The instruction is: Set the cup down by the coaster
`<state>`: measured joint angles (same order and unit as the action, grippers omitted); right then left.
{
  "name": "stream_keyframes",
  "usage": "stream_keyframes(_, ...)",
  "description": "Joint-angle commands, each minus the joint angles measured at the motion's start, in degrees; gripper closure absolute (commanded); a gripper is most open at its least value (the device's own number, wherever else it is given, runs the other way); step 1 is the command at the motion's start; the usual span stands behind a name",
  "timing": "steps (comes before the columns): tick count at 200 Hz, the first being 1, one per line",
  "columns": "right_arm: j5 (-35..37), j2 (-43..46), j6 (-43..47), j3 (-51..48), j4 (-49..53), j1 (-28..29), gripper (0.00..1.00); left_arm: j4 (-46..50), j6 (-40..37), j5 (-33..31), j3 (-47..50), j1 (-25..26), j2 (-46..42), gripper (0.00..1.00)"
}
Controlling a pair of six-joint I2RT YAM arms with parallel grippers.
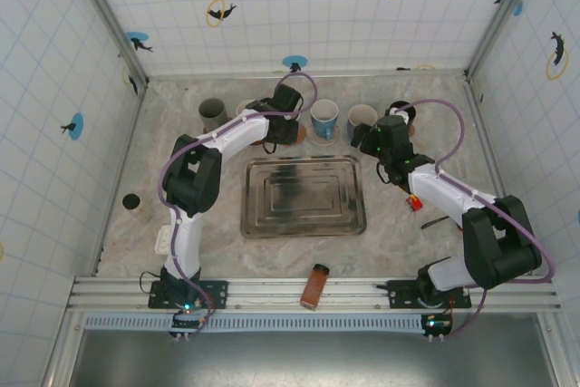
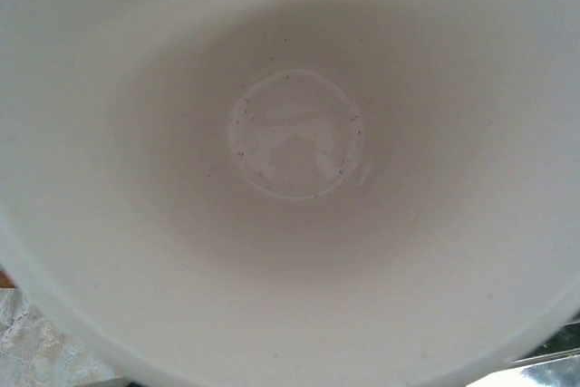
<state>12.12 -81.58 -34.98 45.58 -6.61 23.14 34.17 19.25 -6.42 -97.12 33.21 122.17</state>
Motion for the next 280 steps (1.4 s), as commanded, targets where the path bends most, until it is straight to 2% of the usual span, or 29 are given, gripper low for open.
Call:
stream_keyframes(1,0.19,-0.25,-0.13,2.88,-1.12,-0.37,0.01,0.81,-1.41,0.44,-1.40,-0.43,0.53,0.65)
stream_keyframes(99,0.10,-0.42,-0.17,3.10,-1.12,-0.37,0.01,1.42,-1.40,1.23,-0.92,-0.36,-2.90,0.44)
stream_keyframes(137,-0.26,-0.42,-0.25,3.23,-1.12,-0.33,0.01,1.51,-1.50,0.97,0.70,-0.17,-6.67,0.37)
stream_keyframes(162,-0.25,-0.25,-0.25,3.18,-1.12,-0.37,0.01,1.51,-1.50,1.73,2.68,0.18,-10.16,0.37)
stream_keyframes(226,0.79,1.21,0.07,3.04,0.45,-0.37,0.01,-2.36,-1.09,1.28,11.27,1.48,-23.93,0.32)
stream_keyframes(280,1.07,5.35,0.07,1.74,1.60,-0.34,0.01,-10.09,-0.74,-1.11,23.72,2.21,-42.93,0.24)
